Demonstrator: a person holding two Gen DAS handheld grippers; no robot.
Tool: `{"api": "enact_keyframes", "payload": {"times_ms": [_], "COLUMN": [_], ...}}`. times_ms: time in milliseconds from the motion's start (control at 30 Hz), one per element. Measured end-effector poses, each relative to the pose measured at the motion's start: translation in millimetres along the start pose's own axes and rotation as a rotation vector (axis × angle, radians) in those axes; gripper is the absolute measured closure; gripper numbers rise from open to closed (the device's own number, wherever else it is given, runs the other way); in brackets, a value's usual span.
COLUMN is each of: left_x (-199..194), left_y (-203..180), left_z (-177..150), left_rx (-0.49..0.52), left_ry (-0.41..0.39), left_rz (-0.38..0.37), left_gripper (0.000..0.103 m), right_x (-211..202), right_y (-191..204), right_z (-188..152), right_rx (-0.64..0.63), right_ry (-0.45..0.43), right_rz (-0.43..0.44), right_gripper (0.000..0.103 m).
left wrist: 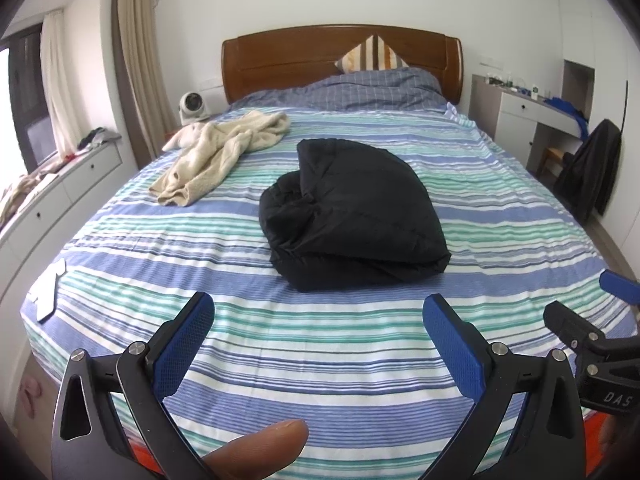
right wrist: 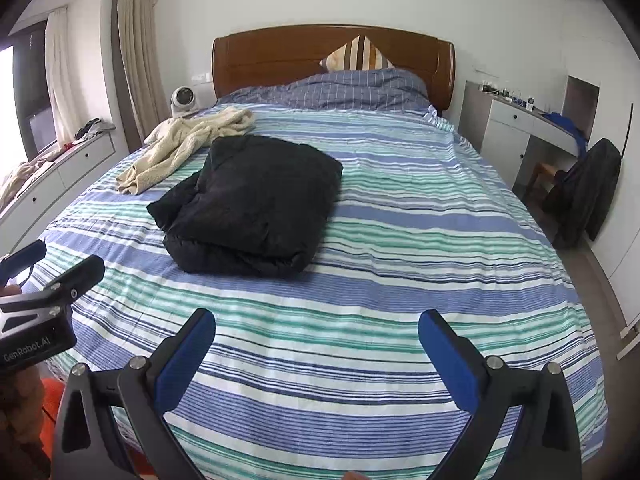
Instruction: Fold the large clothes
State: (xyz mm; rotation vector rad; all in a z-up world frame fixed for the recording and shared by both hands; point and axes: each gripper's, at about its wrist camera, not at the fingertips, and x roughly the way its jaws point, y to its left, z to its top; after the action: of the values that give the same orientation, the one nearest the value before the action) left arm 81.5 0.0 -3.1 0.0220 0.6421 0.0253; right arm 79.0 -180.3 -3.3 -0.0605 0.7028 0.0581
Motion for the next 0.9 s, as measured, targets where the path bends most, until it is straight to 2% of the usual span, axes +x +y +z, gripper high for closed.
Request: {"api": "enact_keyframes", "payload": {"times_ms": [300, 900], "left_x": [-1.6, 2.0], "left_y": [2.9, 10.0], "left_z": [1.0, 0.7], "left_rx": [0.007, -0.024], "left_ry": [0.005, 0.02], "left_rz": [0.01, 0.039], "left_gripper": [0.0, 0.001], "right_x": [-1.7, -6.3], "right_y": [15.3, 19.2], "right_z": [6.2, 7.9], "right_rx": [-0.038, -0.039], "right_ry": [-0.02, -0.02], "right_rz": [-0.037, -0.038], "right_gripper": [0.0, 0.0]}}
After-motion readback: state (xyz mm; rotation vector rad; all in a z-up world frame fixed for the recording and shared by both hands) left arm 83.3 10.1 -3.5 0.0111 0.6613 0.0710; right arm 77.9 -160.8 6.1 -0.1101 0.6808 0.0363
